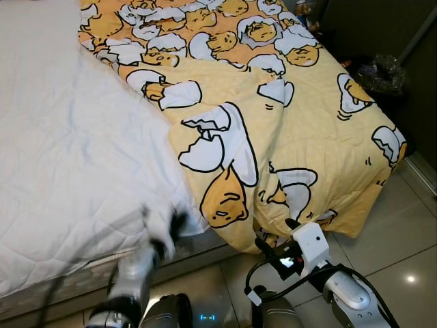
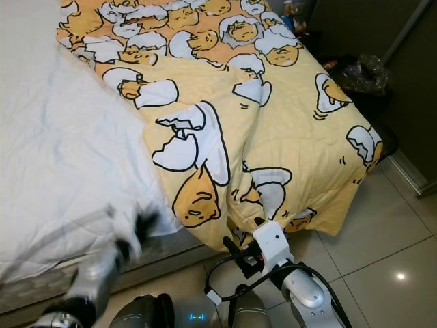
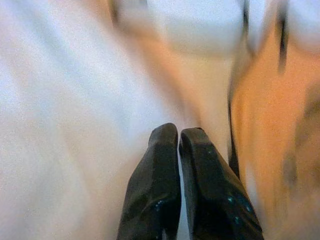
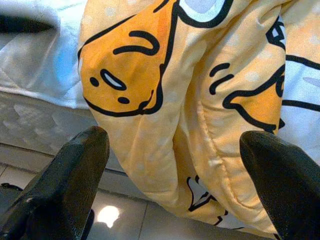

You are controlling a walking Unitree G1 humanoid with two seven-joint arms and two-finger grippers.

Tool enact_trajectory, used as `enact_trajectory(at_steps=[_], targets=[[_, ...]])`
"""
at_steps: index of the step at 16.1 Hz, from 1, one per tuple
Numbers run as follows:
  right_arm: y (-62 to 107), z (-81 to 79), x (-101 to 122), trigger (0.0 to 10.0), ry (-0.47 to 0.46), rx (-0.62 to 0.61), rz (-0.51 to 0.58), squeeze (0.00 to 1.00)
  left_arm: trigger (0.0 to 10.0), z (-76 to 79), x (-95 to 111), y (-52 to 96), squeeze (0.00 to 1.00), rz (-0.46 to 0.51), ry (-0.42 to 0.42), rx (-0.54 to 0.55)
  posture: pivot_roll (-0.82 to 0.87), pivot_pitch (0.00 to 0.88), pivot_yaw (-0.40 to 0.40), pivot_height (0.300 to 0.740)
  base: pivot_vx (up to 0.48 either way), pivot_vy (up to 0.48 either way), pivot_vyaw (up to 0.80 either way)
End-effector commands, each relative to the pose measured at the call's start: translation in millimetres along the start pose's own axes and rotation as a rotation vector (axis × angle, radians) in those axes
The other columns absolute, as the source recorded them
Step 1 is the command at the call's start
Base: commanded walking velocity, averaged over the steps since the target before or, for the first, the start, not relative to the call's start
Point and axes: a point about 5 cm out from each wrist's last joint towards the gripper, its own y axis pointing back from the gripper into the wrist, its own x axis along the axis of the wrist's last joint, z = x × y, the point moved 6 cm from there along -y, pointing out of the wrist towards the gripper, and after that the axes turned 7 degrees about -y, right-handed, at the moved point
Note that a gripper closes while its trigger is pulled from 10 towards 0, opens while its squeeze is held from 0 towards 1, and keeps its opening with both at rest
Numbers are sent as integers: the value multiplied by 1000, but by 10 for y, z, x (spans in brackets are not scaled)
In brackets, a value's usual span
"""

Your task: Clean up the room

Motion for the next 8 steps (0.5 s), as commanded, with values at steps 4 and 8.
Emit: enact_trajectory(at_steps=[4,8], targets=[[39,-16,25,10000,-5,0,10,0,10000,-187,350,-113,1000,110,66,59,-233,150,-7,731,0,0,0],[45,-68,194,10000,-45,33,68,0,10000,164,20,-242,1000,-83,155,-20,-243,162,-13,731,0,0,0]])
